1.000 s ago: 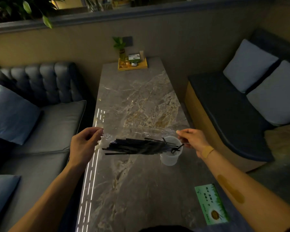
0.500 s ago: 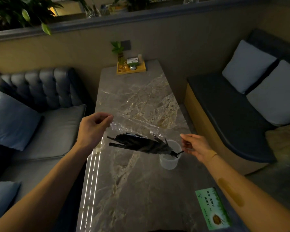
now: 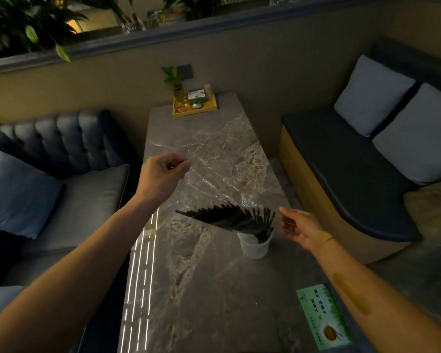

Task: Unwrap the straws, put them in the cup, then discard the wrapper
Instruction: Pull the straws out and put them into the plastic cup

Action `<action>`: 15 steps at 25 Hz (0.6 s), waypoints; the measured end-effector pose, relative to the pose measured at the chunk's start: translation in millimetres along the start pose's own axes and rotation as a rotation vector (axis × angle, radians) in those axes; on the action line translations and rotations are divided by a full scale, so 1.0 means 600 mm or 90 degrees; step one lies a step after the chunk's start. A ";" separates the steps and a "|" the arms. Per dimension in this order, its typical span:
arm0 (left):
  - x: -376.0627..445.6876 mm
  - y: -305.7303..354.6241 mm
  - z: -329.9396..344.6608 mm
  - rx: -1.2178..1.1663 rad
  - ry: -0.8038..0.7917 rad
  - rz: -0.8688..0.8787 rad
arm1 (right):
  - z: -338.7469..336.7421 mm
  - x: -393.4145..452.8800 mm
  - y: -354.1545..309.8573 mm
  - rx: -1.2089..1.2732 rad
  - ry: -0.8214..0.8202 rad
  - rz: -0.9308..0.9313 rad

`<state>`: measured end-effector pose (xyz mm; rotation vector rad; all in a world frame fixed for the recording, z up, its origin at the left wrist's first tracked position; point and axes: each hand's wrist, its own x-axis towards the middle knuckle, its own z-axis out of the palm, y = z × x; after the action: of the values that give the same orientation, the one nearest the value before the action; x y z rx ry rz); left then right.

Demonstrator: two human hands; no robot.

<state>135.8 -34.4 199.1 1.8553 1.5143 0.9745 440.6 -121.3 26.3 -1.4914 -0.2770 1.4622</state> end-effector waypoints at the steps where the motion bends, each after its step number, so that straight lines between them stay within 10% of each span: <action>1: 0.003 0.007 0.005 0.005 -0.003 0.000 | -0.003 0.001 0.002 0.003 -0.001 0.005; 15: 0.042 0.117 0.070 0.052 -0.058 0.071 | -0.020 0.001 0.017 0.069 -0.003 0.103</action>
<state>212.6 -23.8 234.4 2.0320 1.4295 0.8771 446.2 -131.7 15.7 -1.4498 -0.0798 1.5824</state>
